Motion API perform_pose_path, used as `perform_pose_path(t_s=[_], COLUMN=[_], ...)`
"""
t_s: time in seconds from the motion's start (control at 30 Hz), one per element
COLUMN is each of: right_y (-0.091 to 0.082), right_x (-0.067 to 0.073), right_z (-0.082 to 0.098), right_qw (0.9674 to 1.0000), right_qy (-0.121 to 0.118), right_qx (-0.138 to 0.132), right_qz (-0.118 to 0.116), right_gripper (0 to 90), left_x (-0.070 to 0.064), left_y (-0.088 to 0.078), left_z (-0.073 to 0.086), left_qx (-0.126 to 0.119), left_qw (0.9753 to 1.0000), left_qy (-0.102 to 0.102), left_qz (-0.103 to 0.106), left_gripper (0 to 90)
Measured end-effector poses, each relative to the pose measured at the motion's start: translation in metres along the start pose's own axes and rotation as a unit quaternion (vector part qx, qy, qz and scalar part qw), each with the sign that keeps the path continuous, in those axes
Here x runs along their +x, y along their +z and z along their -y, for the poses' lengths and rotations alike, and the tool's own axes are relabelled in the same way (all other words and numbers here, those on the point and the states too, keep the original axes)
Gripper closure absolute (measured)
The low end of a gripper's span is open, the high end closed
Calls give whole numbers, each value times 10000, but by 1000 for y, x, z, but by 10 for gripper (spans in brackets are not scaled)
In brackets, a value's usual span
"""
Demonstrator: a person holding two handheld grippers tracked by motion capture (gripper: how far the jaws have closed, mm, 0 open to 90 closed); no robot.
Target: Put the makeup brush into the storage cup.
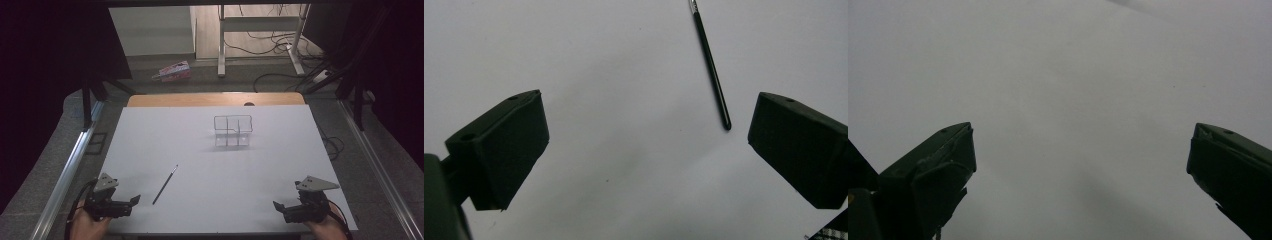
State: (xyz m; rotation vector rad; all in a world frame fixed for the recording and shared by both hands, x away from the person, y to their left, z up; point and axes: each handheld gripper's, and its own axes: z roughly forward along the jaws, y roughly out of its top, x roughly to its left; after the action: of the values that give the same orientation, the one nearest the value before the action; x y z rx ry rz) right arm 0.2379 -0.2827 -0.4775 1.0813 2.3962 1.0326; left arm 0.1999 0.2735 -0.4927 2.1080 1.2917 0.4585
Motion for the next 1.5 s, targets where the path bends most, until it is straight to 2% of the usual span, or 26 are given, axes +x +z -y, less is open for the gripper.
perform_pose_path(t_s=[0.1,0.2,0.3,0.57,0.73,1.03,1.37,1.5], right_y=[1,2,2,2,2,3,4,4], right_x=[-1,-1,-1,1,1,2,3,2], right_z=[0,-1,-1,-1,-1,-2,-2,-2], right_qw=[10000,9999,9999,10000,9999,9998,9998,9998], right_qy=[27,52,64,-3,-33,-58,-71,-64], right_qx=[56,88,92,70,83,124,154,172], right_qz=[-19,-37,-32,40,87,133,122,110], right_gripper=[0,0,0,0,0,0,0,0], left_x=[0,1,4,7,8,5,-3,-4], left_y=[-1,-2,-2,-6,-6,-2,10,15], left_z=[-3,-5,-5,-9,-12,-25,-42,-48], left_qx=[-70,-61,56,263,416,686,1039,1140], left_qw=[10000,9998,9995,9993,9985,9971,9939,9925], left_qy=[10,-96,-165,-83,-98,35,294,360], left_qz=[35,142,249,272,339,315,218,238], left_gripper=[32,32,31,27,26,25,25,20])
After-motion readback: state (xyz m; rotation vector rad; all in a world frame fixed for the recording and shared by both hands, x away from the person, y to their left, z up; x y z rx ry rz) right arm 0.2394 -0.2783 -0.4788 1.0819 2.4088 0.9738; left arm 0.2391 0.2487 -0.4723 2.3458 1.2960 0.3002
